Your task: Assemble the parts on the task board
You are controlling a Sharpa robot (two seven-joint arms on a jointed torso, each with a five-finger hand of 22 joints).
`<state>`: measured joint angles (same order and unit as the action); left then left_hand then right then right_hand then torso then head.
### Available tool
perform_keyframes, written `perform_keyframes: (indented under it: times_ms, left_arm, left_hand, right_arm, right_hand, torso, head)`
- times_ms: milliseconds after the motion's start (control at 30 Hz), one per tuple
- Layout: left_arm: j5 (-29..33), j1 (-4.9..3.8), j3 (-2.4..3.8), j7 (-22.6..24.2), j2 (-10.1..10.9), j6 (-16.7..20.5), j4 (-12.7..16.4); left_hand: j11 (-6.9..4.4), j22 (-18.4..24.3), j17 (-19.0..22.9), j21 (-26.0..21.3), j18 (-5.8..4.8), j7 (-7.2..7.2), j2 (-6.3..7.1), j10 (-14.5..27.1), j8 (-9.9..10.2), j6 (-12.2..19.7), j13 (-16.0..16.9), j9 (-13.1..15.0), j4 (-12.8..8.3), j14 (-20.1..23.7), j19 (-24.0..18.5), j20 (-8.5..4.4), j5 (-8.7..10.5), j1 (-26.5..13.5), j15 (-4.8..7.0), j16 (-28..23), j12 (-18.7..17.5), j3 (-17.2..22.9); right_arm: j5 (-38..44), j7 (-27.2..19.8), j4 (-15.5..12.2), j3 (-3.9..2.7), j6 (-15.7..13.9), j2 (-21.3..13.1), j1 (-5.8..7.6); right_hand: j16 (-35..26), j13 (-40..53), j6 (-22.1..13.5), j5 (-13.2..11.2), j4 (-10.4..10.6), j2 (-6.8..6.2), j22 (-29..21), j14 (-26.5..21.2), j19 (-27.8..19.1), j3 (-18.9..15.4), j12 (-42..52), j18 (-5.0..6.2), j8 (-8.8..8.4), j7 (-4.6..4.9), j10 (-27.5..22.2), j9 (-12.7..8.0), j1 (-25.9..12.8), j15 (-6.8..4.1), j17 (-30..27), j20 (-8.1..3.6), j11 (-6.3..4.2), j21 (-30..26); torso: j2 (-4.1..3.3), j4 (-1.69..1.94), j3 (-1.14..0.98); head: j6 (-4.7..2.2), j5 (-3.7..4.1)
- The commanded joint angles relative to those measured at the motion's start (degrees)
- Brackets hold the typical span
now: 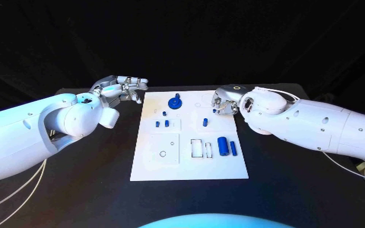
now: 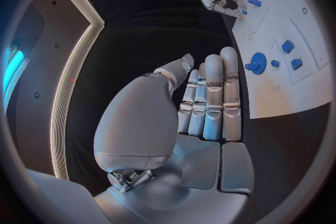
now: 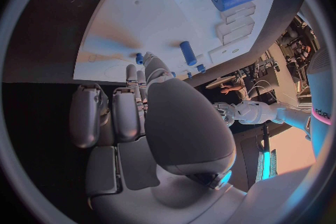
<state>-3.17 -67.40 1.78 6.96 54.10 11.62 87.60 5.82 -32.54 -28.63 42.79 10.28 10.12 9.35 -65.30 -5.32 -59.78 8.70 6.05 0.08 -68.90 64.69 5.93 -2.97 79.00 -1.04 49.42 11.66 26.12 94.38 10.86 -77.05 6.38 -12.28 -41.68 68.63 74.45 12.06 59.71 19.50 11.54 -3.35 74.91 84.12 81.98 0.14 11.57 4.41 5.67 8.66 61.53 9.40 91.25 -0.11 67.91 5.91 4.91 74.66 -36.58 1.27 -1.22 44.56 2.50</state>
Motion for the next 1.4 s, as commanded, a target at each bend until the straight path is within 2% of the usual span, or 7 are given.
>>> perform_keyframes:
  times_ms: [33,533,633,833,1400]
  left_arm:
    - [2.46,-0.11,0.05,1.87,0.07,-1.36,0.75]
    - [2.36,-0.12,0.05,1.86,0.18,-1.78,1.71]
    - [2.32,-0.12,0.05,1.81,0.18,-1.83,1.74]
    - [2.14,-0.13,0.05,1.68,0.20,-1.92,1.79]
    - [1.39,-0.20,0.05,1.31,0.39,-2.13,1.73]
  left_hand:
    - [0.05,0.13,0.18,-0.39,0.27,0.11,-0.52,0.41,-0.33,0.43,0.08,-0.08,-0.07,0.43,-0.47,-0.02,0.02,0.11,-0.05,-0.43,0.34,-0.54]
    - [0.16,0.43,0.63,-0.86,0.26,0.24,-0.70,0.81,-0.40,0.65,0.12,-0.21,-0.29,0.81,-0.58,0.02,0.02,0.35,-0.12,-0.68,0.66,-0.81]
    - [0.22,0.53,0.77,-1.00,0.25,0.31,-0.73,0.98,-0.39,0.79,0.12,-0.26,-0.36,0.92,-0.61,0.04,0.02,0.41,-0.16,-0.74,0.73,-0.91]
    - [0.27,0.64,0.96,-1.17,0.26,0.37,-0.81,1.18,-0.40,0.93,0.14,-0.33,-0.54,1.05,-0.63,0.05,0.01,0.63,-0.19,-0.82,0.86,-0.96]
    - [0.38,0.82,1.38,-1.45,0.26,0.51,-0.86,1.61,-0.44,1.23,0.15,-0.47,-1.05,1.31,-0.66,0.06,0.02,1.18,-0.24,-0.99,1.14,-1.09]
  right_arm:
    - [1.18,-0.13,0.69,0.01,1.22,0.48,-0.21]
    - [0.03,-1.13,3.57,0.01,1.15,2.14,-0.86]
    - [-0.17,-1.29,3.88,0.01,1.56,2.38,-1.04]
    - [-0.34,-1.38,4.31,0.01,2.45,2.79,-1.40]
    - [-0.89,-1.45,4.00,0.01,3.01,3.14,-1.77]
  right_hand:
    - [0.23,-0.32,0.53,0.39,0.07,-0.37,6.13,1.51,0.33,0.73,-0.39,-0.89,-0.43,-0.10,0.50,-0.11,0.12,0.30,0.08,0.10,0.02,0.27]
    - [0.59,-2.05,2.01,-0.21,0.13,-0.17,6.80,1.51,0.66,5.12,-1.29,-1.03,-0.87,-0.26,2.31,-0.17,0.59,0.03,0.48,0.00,-0.25,0.95]
    - [0.92,-2.33,2.58,-0.63,-0.05,-0.12,7.15,1.62,0.91,6.42,-1.38,-1.13,-0.81,-0.39,2.96,-0.10,0.73,-0.09,0.88,-0.09,-0.39,1.45]
    - [1.19,-2.87,3.01,-1.37,-0.09,-1.29,7.47,1.68,1.07,7.99,-1.83,-1.21,-1.05,-0.43,3.68,-0.08,-0.23,-0.12,1.17,-0.18,-0.50,1.78]
    - [1.28,-3.23,3.75,-1.40,-0.33,-1.92,7.69,1.67,1.16,9.52,-2.06,-1.25,-1.06,-0.63,4.57,0.03,-0.86,-0.24,1.24,-0.23,-0.65,1.97]
  torso:
    - [0.02,0.03,-0.01]
    - [0.02,-0.04,-0.08]
    - [0.03,-0.10,-0.03]
    - [0.01,-0.08,-0.04]
    - [0.05,-0.07,-0.01]
  head:
    - [0.10,-0.03]
    - [0.30,-0.24]
    - [0.38,-0.26]
    - [0.46,-0.24]
    - [0.79,-0.40]
